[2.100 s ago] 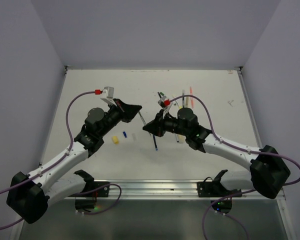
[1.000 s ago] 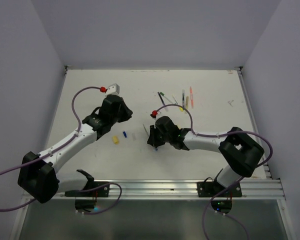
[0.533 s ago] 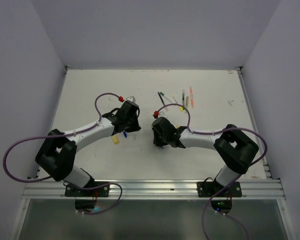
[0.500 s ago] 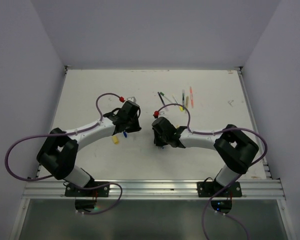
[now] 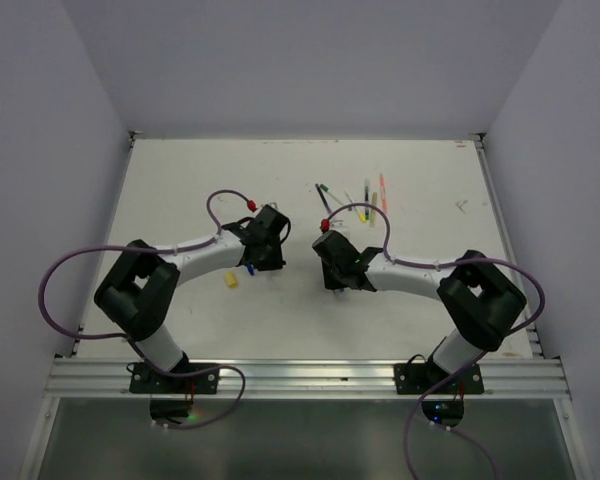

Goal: Open the pen caps

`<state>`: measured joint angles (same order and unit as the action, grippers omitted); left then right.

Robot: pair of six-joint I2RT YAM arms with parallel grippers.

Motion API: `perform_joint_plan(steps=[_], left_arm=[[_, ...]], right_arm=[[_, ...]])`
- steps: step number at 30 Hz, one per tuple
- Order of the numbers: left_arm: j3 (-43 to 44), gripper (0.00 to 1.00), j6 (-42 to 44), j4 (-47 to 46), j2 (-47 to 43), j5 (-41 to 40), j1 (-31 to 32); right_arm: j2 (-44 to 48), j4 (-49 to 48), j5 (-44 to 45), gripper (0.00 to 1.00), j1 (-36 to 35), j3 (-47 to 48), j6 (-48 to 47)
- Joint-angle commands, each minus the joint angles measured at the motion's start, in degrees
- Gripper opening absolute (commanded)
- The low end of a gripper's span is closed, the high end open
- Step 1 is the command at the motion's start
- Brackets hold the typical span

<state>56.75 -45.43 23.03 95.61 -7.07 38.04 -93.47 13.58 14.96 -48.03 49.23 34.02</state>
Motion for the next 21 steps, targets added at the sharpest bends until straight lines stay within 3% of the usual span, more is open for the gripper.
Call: perform_joint_plan(steps=[1,10,17,21], left_arm=[[0.21,0.20,-0.10,1.85,0.19,-1.45,0.37],[0.29,0.26,-0.27,2.11,2.21,-2.33,0.37],[2.13,0.33,-0.27,3.69,-3.05,-1.98,0.37],[3.71,0.38,0.08,5.18,-8.15,-2.33,0.28]], right_arm=[[3.12,2.94,2.79,0.08,0.57,0.16,-1.32],[5.84,3.03,0.86,0.22,0.75,0.95,-2.55],[11.38,4.96,0.77,0.55,0.74,4.19,-5.63],[11.65,6.72,2.35,0.67,1.10,6.40,-6.77]])
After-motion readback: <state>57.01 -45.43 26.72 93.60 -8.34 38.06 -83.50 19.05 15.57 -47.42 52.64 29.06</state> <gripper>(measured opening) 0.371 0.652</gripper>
